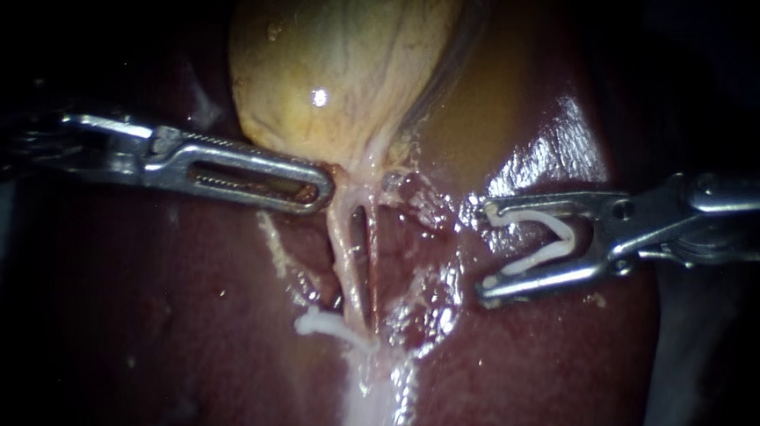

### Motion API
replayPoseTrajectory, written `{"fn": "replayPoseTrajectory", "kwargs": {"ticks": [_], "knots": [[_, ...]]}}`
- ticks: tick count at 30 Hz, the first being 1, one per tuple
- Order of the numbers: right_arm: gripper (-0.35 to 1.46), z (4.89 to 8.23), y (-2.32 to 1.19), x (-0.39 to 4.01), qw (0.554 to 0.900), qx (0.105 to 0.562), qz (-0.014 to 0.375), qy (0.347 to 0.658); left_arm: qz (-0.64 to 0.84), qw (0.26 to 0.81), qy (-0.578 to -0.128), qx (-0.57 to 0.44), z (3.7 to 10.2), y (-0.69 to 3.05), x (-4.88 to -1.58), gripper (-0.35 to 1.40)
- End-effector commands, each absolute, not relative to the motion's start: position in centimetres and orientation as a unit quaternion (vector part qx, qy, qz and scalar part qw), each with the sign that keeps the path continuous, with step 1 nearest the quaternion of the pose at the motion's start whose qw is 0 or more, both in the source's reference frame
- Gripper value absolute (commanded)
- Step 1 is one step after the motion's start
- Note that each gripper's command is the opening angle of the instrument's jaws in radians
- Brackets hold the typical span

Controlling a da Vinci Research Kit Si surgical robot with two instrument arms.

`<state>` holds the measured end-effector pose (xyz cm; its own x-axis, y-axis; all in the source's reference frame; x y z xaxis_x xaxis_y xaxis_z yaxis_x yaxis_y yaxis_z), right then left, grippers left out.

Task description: Clipping second clip left tube

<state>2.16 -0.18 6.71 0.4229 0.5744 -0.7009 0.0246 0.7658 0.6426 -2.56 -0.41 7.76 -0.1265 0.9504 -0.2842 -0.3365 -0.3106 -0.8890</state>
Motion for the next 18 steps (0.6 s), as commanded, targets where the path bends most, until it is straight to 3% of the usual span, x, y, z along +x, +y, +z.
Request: {"fn": "replayPoseTrajectory", "kwargs": {"ticks": [1,18], "knots": [[0.50,6.72,-0.19,2.16,0.790,0.295,0.174,0.508,0.670,0.480,-0.338,-0.454,7.76,-0.41,-2.56,-0.35],[0.50,6.71,-0.20,2.18,0.790,0.294,0.174,0.508,0.665,0.482,-0.346,-0.454,7.35,-0.36,-2.35,-0.35]]}}
